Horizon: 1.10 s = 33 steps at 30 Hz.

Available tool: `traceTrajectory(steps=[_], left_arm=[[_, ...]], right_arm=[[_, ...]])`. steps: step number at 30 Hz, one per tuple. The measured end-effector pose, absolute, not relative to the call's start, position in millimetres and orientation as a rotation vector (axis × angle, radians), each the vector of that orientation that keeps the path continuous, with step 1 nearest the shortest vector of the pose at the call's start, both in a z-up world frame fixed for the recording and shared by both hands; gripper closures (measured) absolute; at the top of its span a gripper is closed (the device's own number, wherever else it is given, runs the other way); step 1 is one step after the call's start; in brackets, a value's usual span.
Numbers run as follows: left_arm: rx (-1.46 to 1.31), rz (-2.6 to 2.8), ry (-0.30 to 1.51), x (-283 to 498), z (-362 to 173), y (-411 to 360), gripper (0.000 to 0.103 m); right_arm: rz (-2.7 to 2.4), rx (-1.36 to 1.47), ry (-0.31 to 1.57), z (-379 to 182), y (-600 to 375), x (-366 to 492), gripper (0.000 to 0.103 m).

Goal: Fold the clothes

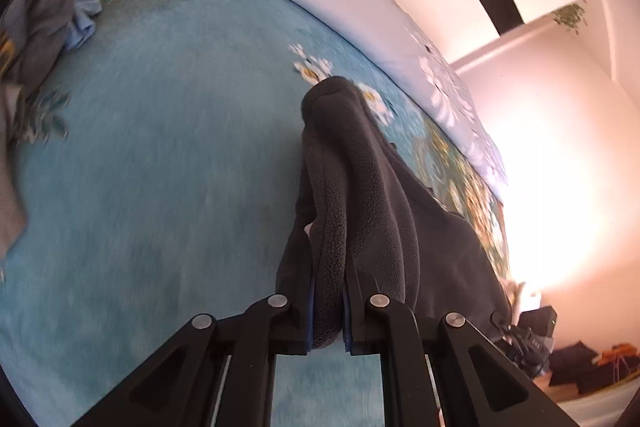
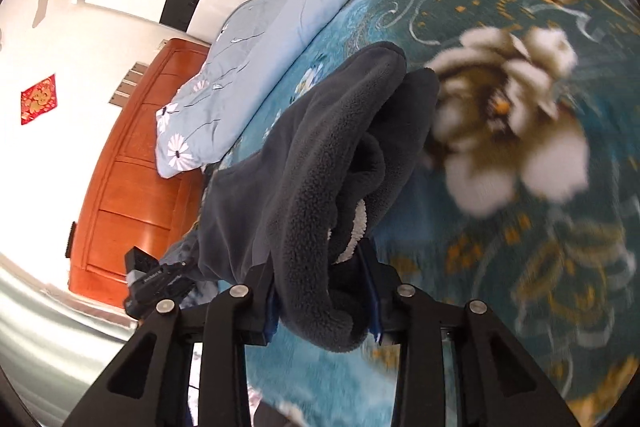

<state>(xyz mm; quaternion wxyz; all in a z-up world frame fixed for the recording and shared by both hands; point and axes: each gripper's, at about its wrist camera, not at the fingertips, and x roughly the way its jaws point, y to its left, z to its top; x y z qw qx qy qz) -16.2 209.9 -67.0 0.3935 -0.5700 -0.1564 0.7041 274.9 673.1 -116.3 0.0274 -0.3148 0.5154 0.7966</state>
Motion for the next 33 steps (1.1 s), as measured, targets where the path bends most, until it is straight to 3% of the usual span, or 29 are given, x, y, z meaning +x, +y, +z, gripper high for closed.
traceTrajectory(steps=[5, 9, 11, 13, 14, 18, 22, 26, 28, 29, 30, 31, 33], left_arm=[[-1.453, 1.744, -0.287, 22.3, -88.8, 183.1, 0.092], [-1.456, 1.731, -0.363, 18.2, -94.6, 170.2, 0.086], [-1.455, 1.725, -0.399, 16.2, -97.1, 163.8, 0.070], [-1.380, 1.785, -0.357, 15.4, -83.6, 158.5, 0.030], [-1.355, 1.802, -0.356, 13.7, -80.1, 160.8, 0.025], [-1.323, 1.810, -0.320, -3.1, -81.7, 188.2, 0.021], [-1.440, 1.772, -0.115, -33.6, -109.8, 259.5, 0.021], [-1.461, 1.730, -0.091, -49.1, -112.7, 280.1, 0.021], [-1.461, 1.742, -0.112, -53.9, -110.0, 279.0, 0.026], [-1.456, 1.759, -0.121, -53.7, -108.6, 276.4, 0.038], [-1.448, 1.768, -0.107, -48.1, -107.5, 276.4, 0.073], [-1.439, 1.778, -0.094, -42.7, -106.2, 276.3, 0.088], [-1.396, 1.793, -0.119, -40.2, -97.5, 278.1, 0.096]], right_arm=[[2.441, -1.008, 1.576, -130.9, 650.9, 331.0, 0.067], [2.398, -0.973, 1.620, -148.8, 648.0, 345.1, 0.060], [2.398, -0.941, 1.618, -151.4, 646.8, 351.9, 0.055], [2.449, -0.889, 1.524, -140.0, 650.6, 358.1, 0.052], [2.474, -0.862, 1.473, -134.0, 653.0, 361.0, 0.049], [2.505, -0.743, 1.472, -122.0, 677.5, 349.2, 0.042], [2.438, -0.799, 1.501, -134.1, 706.4, 310.5, 0.041], [2.423, -0.869, 1.580, -146.9, 725.3, 280.7, 0.041], [2.433, -0.866, 1.537, -144.0, 727.2, 278.7, 0.049], [2.438, -0.865, 1.516, -142.5, 728.1, 277.7, 0.068], [2.443, -0.863, 1.494, -141.0, 729.0, 276.6, 0.084], [2.447, -0.862, 1.473, -139.6, 729.9, 275.6, 0.088], [2.465, -0.854, 1.427, -134.4, 729.7, 274.4, 0.093]])
